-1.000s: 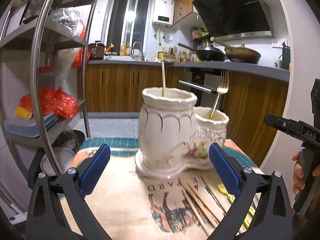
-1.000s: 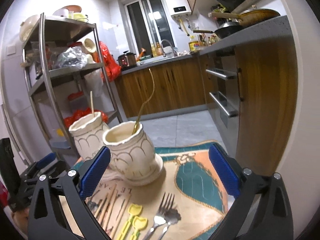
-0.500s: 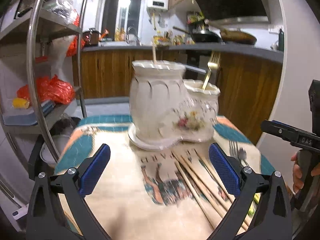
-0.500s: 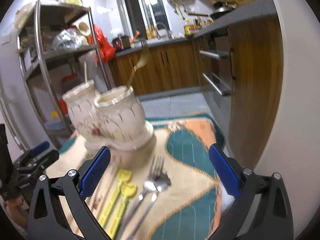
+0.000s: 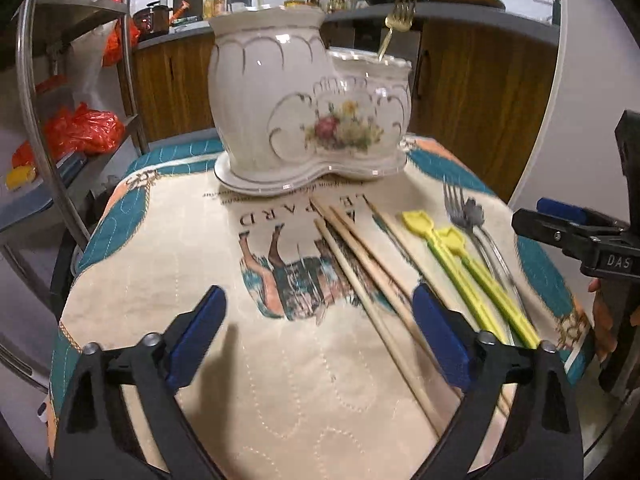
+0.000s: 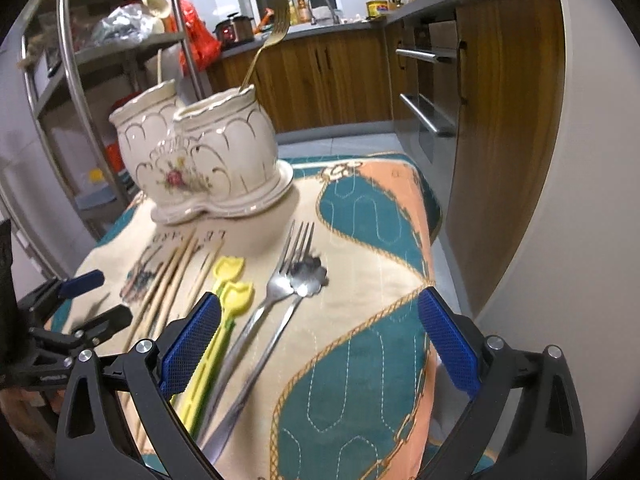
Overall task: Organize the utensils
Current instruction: 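Grasp another chopstick with the left tool while the right tool grasps the flower-headed spoon, then carry the chopstick over the large cup while the right tool carries the spoon over the small cup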
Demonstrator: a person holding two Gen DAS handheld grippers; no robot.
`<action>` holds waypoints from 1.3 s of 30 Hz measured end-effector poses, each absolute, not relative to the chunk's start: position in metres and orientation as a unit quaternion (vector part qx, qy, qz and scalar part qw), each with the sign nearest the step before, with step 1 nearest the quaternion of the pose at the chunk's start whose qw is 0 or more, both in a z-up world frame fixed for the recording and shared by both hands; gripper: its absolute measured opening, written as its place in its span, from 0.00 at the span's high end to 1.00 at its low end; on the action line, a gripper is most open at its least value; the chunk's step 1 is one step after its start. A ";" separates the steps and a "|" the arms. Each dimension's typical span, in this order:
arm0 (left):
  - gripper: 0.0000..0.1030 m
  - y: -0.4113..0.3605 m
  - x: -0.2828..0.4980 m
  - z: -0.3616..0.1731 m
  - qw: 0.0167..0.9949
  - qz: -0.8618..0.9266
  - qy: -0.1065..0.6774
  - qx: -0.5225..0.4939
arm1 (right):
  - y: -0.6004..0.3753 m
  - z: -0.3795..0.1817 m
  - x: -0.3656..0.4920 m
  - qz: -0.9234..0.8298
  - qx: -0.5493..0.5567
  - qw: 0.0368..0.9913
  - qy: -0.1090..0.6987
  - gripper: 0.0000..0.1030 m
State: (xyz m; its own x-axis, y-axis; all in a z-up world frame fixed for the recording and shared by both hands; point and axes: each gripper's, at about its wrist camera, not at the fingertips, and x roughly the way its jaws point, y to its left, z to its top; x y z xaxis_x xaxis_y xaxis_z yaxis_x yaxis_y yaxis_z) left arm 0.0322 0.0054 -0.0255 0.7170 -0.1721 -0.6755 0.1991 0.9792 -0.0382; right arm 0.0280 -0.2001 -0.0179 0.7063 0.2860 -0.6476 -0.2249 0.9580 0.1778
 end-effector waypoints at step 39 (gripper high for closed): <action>0.94 0.014 0.053 -0.024 0.869 -0.167 0.456 0.093 | -0.188 -0.021 0.051 0.178 -0.097 0.844 0.496 0.87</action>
State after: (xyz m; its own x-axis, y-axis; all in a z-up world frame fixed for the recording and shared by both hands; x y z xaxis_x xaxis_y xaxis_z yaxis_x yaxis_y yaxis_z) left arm 0.0529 0.0136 -0.0236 0.5280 -0.2047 -0.8242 0.3752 0.9269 0.0102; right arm 0.0508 -0.1879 -0.0205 0.4444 0.2039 -0.8723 -0.3972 0.9177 0.0121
